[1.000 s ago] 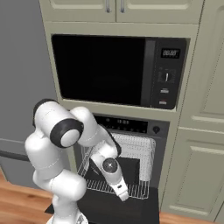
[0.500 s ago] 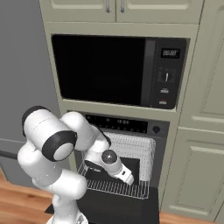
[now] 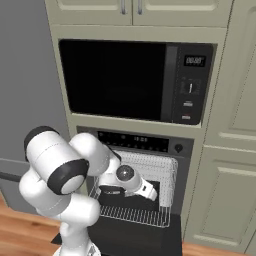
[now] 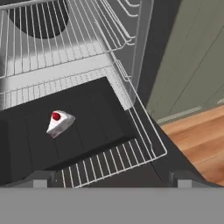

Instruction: Take the baked cake out of the oven and place it on the plate for cooling. Then close the oven door.

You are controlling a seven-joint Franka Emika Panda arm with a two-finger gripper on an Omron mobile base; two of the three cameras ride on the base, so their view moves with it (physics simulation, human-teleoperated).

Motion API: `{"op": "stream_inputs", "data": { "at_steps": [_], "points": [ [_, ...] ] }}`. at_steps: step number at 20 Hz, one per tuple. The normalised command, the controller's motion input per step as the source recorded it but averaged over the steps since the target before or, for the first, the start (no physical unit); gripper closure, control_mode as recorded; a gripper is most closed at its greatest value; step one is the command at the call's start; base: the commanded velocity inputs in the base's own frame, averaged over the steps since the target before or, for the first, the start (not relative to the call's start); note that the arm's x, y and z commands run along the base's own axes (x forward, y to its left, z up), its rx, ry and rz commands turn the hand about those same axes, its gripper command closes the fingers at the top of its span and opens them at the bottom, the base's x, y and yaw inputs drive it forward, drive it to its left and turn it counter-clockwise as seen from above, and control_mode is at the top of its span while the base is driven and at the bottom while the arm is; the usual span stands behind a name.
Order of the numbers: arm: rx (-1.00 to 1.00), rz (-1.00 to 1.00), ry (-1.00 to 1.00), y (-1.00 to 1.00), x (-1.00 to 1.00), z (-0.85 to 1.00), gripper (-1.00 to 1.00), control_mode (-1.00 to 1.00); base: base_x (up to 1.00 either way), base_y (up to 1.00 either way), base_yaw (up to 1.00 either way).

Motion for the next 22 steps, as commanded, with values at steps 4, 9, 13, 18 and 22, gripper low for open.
{"op": "stream_inputs", "data": {
  "at_steps": [4,9,13,18,22],
  "points": [
    [-0.02,0.1,0.0,0.47,0.19,0.0,-1.0,-1.0,0.0,0.0,0.0],
    [-0.02,0.1,0.02,0.46,0.12,0.0,-1.0,-1.0,0.0,0.0,0.0],
    [-0.04,0.08,0.05,0.47,0.0,0.0,-1.0,-1.0,0.0,0.0,0.0],
    [-0.01,0.09,0.03,0.37,0.0,-0.01,-1.0,-1.0,0.0,0.0,0.0],
    [0.0,0.08,0.0,0.29,0.0,-0.24,-1.0,-1.0,0.0,0.0,0.0]
  ]
}}
